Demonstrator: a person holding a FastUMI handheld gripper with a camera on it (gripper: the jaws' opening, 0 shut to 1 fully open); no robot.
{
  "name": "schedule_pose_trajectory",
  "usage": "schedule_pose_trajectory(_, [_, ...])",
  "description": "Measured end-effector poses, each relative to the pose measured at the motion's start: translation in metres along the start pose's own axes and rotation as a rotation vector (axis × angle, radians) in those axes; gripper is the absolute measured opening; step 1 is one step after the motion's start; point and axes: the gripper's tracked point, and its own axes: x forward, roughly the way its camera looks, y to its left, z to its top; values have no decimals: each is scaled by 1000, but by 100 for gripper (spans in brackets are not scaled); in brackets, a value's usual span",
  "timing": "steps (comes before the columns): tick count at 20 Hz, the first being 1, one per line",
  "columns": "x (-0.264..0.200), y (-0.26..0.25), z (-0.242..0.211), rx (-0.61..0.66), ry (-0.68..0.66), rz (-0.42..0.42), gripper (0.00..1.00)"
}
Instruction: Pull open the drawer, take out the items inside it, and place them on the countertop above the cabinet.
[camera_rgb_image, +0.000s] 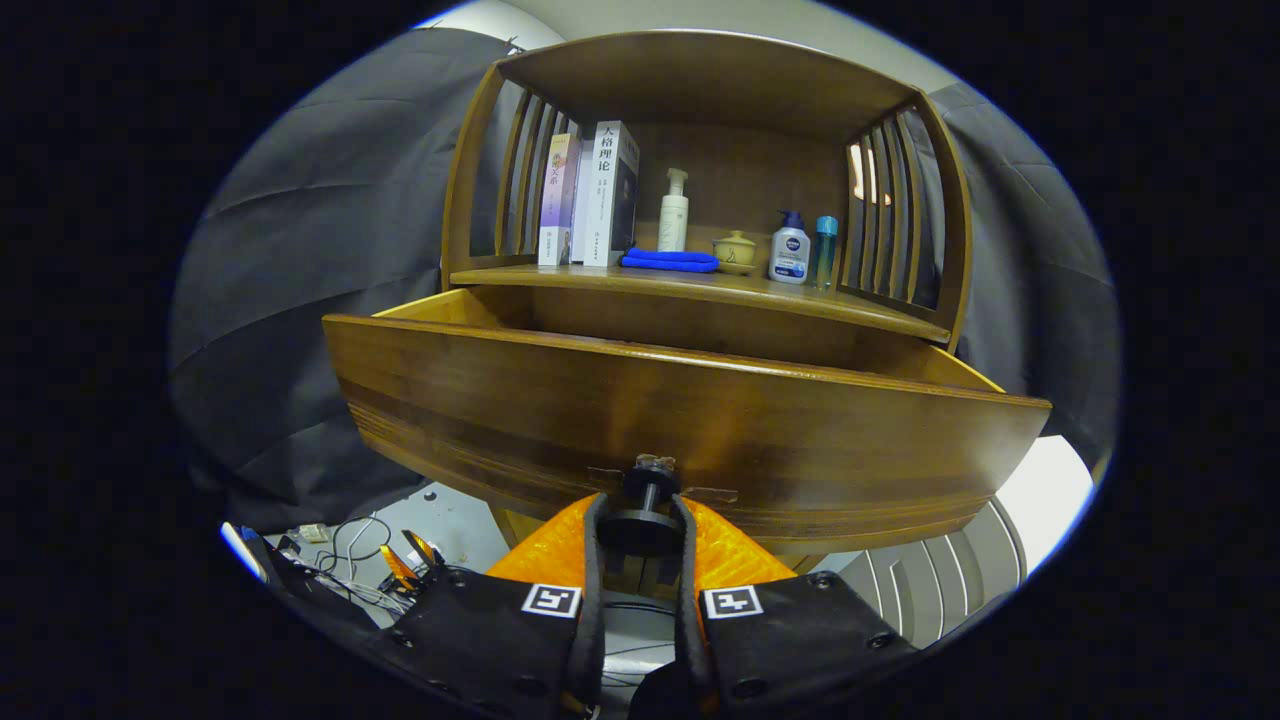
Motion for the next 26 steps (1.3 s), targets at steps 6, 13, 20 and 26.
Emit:
schedule_pose_trajectory(6, [-13, 9, -5, -2, 1, 16, 31])
schedule_pose_trajectory(13, [-15, 11, -6, -11, 8, 18, 35])
schedule_pose_trajectory(20, [-30, 8, -15, -8, 59, 47, 63])
schedule_pose_trajectory(26, [-63, -31, -14, 38, 73, -33, 98])
